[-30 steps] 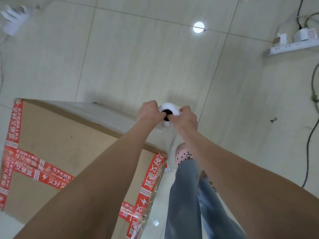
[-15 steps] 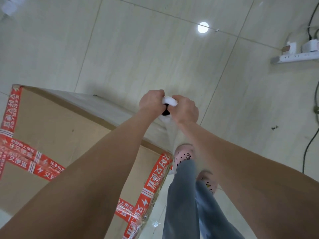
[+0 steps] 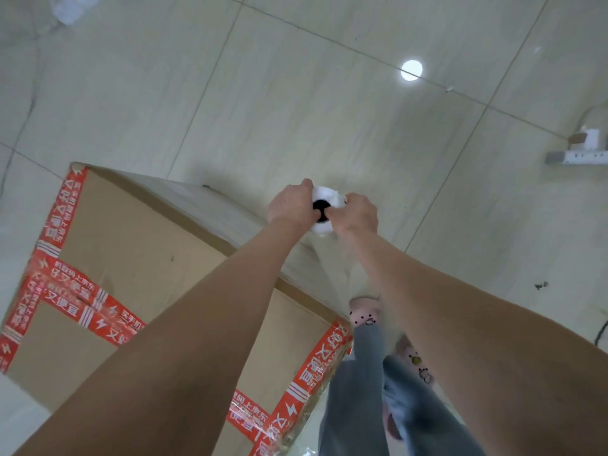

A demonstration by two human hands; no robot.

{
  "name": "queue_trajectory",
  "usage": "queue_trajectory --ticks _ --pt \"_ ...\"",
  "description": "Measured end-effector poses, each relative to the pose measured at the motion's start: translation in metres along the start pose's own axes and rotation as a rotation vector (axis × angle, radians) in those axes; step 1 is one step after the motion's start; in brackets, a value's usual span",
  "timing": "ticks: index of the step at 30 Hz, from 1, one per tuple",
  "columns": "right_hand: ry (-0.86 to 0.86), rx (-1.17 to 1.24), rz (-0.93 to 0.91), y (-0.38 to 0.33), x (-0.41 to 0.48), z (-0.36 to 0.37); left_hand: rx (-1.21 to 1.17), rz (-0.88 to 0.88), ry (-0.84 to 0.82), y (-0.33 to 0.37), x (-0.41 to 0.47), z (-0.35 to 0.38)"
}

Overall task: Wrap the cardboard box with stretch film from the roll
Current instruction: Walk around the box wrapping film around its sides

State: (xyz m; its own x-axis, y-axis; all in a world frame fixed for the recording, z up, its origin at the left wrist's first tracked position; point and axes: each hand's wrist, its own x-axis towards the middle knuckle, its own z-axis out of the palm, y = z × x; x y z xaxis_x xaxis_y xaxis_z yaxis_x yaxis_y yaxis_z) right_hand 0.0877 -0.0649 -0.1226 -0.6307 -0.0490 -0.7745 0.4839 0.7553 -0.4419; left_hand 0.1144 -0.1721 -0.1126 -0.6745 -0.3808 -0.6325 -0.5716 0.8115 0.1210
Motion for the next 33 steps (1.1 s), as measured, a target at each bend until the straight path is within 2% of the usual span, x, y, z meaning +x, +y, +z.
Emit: queue_trajectory --ticks 4,6,10,19,21,24,26,29,33 --pt "-0.025 -0.094 -0.058 -0.008 0.003 -0.005 0.155 0.178 0.022 0.008 0.006 -0.005" --pt "-0.035 -0.131 -0.092 -0.012 0.006 -0.007 0.179 0.202 0.031 0.009 0.009 -0.007" --pt "-0.045 -0.206 -0.175 -0.028 0.012 -0.007 0.078 0.069 0.062 0.001 0.018 -0.015" --pt "-0.031 -0.466 -0.393 -0.074 0.028 0.005 -0.492 -0.429 0.173 -0.021 0.025 -0.024" --pt "-0.033 -0.522 -0.445 -0.080 0.030 0.005 -0.435 -0.413 0.196 -0.020 0.024 -0.027" --pt "-0.064 -0.565 -0.496 -0.084 0.030 0.002 -0.236 -0.232 0.210 -0.014 0.022 -0.031" --pt "-0.084 -0.592 -0.508 -0.086 0.032 -0.002 -0.160 -0.180 0.194 -0.010 0.023 -0.034" --pt "-0.112 -0.637 -0.522 -0.089 0.035 -0.006 -0.112 -0.196 0.178 -0.005 0.026 -0.038" --pt "-0.162 -0.695 -0.632 -0.093 0.039 -0.009 -0.276 -0.336 0.176 -0.004 0.027 -0.039"
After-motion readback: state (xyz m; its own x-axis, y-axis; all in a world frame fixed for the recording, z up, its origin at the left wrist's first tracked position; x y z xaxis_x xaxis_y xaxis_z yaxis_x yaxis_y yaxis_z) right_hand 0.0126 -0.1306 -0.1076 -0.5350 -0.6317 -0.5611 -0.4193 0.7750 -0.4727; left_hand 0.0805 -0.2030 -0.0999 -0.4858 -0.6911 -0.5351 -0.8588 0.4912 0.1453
